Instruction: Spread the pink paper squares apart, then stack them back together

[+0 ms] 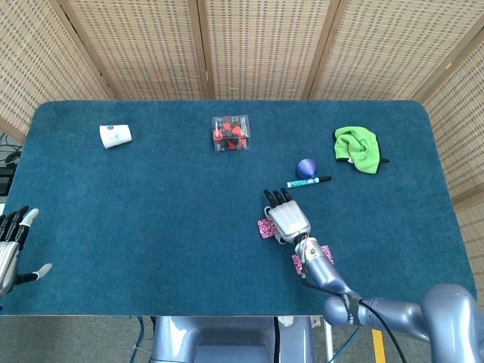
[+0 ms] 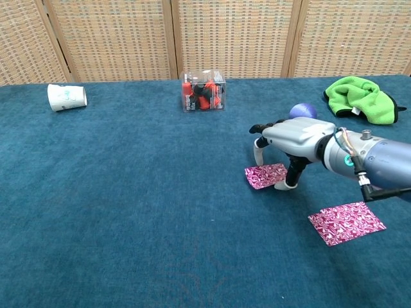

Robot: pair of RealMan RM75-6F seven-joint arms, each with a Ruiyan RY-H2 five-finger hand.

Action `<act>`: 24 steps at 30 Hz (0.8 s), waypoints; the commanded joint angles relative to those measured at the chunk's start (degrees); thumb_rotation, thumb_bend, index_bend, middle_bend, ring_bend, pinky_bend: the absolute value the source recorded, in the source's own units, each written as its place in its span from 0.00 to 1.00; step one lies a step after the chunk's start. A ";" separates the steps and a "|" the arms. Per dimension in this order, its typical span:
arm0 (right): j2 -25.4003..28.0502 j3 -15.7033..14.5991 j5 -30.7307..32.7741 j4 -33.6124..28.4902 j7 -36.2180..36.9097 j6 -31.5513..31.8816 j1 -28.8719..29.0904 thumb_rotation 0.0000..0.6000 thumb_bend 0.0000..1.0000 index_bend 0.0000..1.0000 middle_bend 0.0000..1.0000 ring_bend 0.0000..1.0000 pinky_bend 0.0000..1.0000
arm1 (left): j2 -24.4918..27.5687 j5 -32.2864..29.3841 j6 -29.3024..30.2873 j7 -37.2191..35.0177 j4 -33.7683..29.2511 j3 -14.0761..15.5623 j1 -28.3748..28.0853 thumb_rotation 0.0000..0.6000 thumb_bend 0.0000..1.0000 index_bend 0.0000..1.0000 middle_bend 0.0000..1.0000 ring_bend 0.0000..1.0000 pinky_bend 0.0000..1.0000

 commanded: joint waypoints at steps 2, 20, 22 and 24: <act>0.85 -0.22 -0.28 -1.03 -0.10 0.68 -0.50 1.00 0.31 0.56 0.00 0.00 0.00 | -0.01 -0.03 -0.02 0.03 -0.02 0.00 0.00 1.00 0.00 0.00 0.00 0.00 0.00; 11.35 -7.57 -7.07 -15.53 -2.31 16.03 -12.11 1.00 0.31 0.56 0.01 0.00 0.00 | 0.30 0.48 -0.15 -0.56 -0.18 0.28 0.01 1.00 0.00 0.00 0.00 0.00 0.00; 11.64 -8.42 -7.53 -16.07 -2.83 16.74 -12.95 1.00 0.31 0.56 0.02 0.00 0.00 | 0.29 0.54 -0.10 -0.56 -0.16 0.29 0.02 1.00 0.00 0.00 0.00 0.00 0.00; 11.85 -9.34 -7.89 -16.60 -3.43 17.27 -13.85 1.00 0.31 0.56 0.02 0.00 0.00 | 0.26 0.61 -0.04 -0.53 -0.16 0.30 0.04 1.00 0.00 0.00 0.00 0.00 0.00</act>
